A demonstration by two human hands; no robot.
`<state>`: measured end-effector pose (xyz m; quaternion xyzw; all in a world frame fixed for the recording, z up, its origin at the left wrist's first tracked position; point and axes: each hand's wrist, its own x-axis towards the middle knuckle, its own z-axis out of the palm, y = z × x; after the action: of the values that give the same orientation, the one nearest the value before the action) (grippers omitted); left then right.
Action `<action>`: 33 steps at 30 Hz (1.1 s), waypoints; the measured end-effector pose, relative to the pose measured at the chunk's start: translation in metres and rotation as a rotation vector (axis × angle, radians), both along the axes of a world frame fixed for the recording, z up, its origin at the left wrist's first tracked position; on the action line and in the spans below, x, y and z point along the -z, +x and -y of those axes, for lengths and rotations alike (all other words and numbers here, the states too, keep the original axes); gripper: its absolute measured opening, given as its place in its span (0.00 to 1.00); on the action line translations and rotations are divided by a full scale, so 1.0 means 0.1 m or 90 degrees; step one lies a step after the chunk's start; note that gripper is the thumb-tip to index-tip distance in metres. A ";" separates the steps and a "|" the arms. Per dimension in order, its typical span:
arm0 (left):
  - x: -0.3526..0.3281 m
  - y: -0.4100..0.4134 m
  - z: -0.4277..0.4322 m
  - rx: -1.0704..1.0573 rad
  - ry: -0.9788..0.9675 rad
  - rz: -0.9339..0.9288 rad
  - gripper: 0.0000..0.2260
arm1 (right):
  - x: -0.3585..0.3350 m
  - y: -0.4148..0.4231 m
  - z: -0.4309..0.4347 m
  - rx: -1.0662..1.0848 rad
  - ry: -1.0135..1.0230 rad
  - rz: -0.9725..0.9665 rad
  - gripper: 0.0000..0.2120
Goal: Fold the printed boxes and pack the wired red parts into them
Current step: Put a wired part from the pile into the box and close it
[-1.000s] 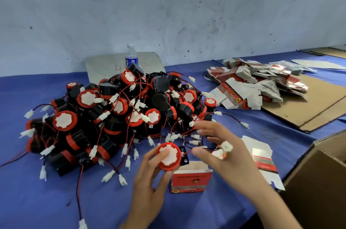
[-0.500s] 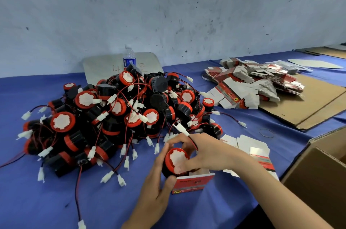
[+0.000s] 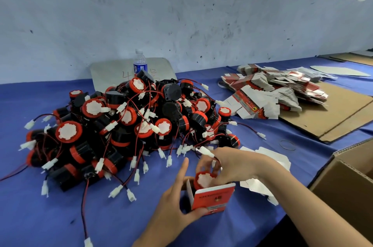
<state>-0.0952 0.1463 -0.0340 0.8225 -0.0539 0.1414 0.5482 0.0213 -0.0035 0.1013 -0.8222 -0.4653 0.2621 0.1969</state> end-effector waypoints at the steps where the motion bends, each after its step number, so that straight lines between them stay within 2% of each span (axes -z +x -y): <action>1: 0.00 0.00 -0.01 -0.003 0.007 0.002 0.44 | 0.02 -0.01 -0.04 -0.005 -0.017 0.045 0.08; 4: 0.01 0.00 -0.02 -0.010 0.059 0.052 0.33 | 0.09 -0.07 -0.16 -0.064 -0.061 0.133 0.04; 7: -0.01 -0.01 -0.02 -0.010 0.125 0.088 0.22 | 0.08 -0.07 -0.17 -0.093 -0.089 0.142 0.05; 11: 0.00 -0.01 -0.02 -0.022 0.144 0.108 0.16 | -0.06 0.01 -0.02 -0.025 0.035 0.106 0.05; 13: -0.02 -0.02 -0.02 -0.055 0.180 0.131 0.16 | -0.10 0.06 0.04 0.034 0.100 0.120 0.10; 15: -0.04 -0.04 0.00 -0.066 0.209 0.137 0.17 | -0.12 0.10 0.09 0.083 0.160 0.056 0.13; 20: -0.08 -0.06 0.05 -0.060 0.250 0.113 0.26 | -0.05 0.10 0.10 0.106 0.221 -0.031 0.06; 23: -0.08 -0.06 0.06 -0.052 0.236 0.101 0.22 | 0.01 0.12 0.06 0.068 0.157 -0.063 0.21; 25: -0.07 -0.06 0.05 -0.054 0.233 0.079 0.18 | 0.05 0.11 -0.01 0.017 0.135 -0.020 0.24; 28: -0.03 -0.05 0.04 -0.059 0.212 0.037 0.20 | 0.07 0.11 -0.12 0.000 0.142 0.034 0.19; 33: -0.04 -0.05 0.05 -0.053 0.205 0.009 0.20 | 0.05 0.17 -0.05 0.059 0.195 0.007 0.08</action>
<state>-0.1005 0.1415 -0.0300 0.9003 -0.0459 0.1596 0.4022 0.0383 0.0014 0.0959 -0.8045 -0.4628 0.1743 0.3289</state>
